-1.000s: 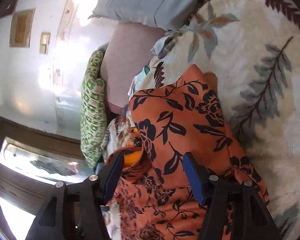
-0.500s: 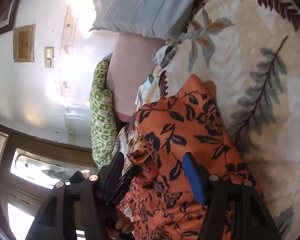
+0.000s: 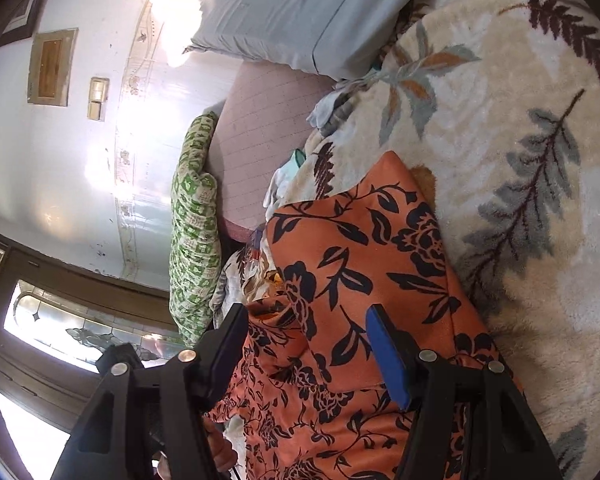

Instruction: Fold small clothes

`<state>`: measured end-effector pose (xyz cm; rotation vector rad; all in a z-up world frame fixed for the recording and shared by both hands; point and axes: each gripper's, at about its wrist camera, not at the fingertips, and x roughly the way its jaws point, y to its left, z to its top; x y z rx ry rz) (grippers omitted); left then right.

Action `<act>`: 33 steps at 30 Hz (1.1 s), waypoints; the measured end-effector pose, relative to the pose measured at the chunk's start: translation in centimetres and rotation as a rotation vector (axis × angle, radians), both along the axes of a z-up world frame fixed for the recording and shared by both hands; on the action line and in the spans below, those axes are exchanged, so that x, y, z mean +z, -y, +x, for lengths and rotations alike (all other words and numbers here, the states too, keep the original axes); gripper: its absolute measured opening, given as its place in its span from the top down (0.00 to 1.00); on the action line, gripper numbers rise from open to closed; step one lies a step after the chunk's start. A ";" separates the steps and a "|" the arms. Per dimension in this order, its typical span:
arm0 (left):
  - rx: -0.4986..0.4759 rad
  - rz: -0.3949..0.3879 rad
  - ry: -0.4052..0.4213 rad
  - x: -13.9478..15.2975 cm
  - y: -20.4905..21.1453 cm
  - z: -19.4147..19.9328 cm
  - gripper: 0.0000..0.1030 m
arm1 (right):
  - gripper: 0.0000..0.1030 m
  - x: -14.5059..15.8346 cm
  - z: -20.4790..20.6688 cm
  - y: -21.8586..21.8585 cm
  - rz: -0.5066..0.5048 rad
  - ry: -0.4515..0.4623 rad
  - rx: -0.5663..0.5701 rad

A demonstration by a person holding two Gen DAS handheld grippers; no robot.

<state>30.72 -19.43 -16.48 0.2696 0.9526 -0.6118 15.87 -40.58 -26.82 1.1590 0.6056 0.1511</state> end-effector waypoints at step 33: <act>0.764 -0.149 -0.301 -4.9 -22.0 -0.1 0.93 | 0.38 1.8 2.0 -3.2 -0.150 0.077 0.080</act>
